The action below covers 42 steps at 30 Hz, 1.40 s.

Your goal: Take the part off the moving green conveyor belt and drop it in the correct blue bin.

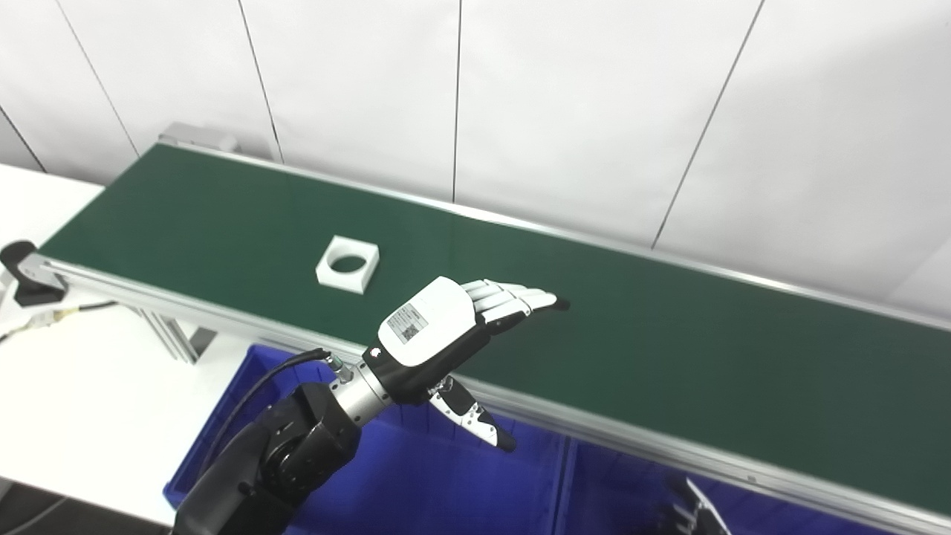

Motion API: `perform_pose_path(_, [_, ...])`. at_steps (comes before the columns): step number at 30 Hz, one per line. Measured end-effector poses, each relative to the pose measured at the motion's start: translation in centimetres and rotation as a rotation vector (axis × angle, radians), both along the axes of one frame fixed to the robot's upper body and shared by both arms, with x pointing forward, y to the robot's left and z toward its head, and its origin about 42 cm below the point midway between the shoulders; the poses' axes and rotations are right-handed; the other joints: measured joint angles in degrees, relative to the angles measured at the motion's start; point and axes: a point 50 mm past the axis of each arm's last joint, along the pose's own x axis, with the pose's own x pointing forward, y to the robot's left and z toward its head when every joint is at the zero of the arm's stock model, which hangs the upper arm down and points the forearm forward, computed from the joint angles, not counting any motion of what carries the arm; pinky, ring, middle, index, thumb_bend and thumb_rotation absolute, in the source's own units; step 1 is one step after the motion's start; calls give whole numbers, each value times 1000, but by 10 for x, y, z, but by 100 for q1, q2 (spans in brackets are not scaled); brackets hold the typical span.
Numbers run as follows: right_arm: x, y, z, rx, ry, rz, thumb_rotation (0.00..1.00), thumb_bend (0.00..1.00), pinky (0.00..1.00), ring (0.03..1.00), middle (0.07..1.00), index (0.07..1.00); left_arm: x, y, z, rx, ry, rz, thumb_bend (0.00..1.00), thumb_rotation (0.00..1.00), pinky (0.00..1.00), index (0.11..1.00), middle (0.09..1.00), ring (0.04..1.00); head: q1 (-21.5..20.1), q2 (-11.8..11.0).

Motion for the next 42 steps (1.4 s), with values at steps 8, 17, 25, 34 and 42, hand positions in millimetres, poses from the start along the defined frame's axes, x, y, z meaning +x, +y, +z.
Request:
perform_pose_path(8, [-2,0,-1,-2,3,-7,476,1000,731,811,905,881,0,-1,3,-65,26,-14,1000,325,637,882,856,785,-44,44])
perform_pose_path(17, [-1,0,0,-5,0,-4,476,1000,734,809,906,883,-20,-5,-15,-116,78,-15,1000,315,717,883,857,794,-35,35])
perform_pose_path(25, [-1,1,-1,-5,0,-2,477,1000,733,807,905,883,5,7,-3,-11,0,18,1000,295,731,872,848,792,-44,35])
perform_pose_path(34, [-1,2,-1,-7,-1,-2,471,1000,734,809,906,880,30,13,-7,123,-12,69,1000,255,701,859,831,774,-70,9])
perform_pose_path(42, [2,3,0,-9,-7,-3,474,1000,733,806,904,880,57,15,-3,236,-37,127,1000,272,686,852,816,772,-97,-17])
